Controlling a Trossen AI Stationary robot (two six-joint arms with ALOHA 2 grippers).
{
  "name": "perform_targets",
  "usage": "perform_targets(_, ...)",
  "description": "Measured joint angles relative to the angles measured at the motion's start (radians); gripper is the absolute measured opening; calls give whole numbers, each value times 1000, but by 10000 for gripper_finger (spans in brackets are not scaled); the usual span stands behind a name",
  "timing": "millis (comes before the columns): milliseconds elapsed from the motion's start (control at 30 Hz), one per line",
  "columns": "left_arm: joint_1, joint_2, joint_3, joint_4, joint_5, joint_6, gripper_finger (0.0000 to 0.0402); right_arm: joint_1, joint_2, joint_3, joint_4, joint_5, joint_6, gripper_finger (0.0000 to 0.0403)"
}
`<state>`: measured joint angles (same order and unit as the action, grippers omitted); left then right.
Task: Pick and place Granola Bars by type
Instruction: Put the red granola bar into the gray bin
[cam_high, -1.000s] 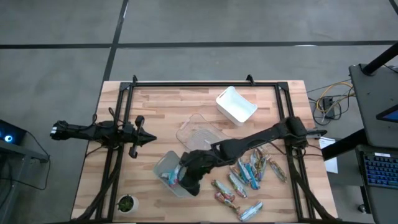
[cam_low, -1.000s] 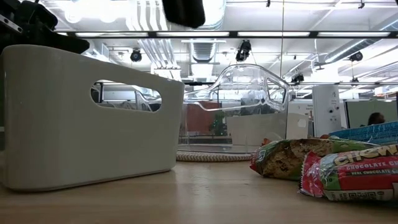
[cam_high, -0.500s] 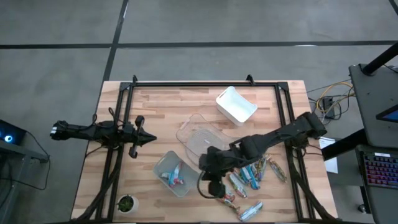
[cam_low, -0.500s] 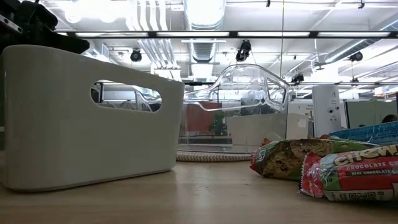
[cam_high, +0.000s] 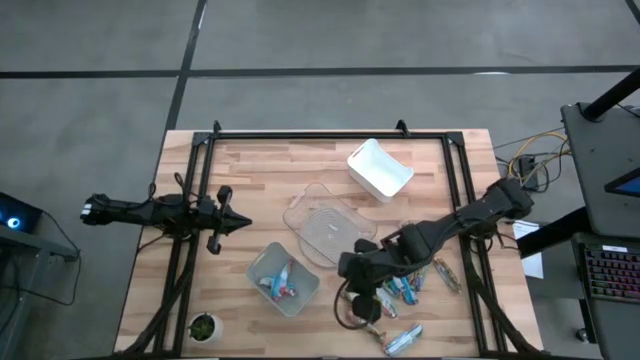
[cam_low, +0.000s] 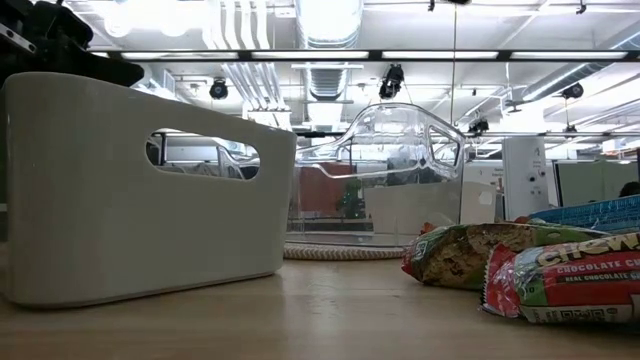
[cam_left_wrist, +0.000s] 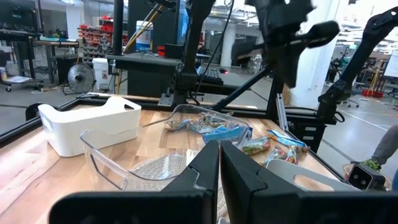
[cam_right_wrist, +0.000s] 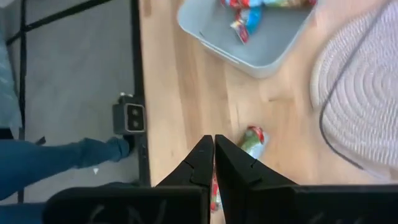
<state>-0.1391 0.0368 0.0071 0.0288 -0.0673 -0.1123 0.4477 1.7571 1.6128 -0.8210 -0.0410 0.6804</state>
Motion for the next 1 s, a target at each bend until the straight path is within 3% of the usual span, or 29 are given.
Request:
perform_targets(300, 0, 0, 0, 0, 0, 0, 0, 7, -89, -269, 210, 0, 135, 8)
perform_targets(1000, 0, 0, 0, 0, 0, 0, 0, 138, -213, -545, 223, 45, 342, 8)
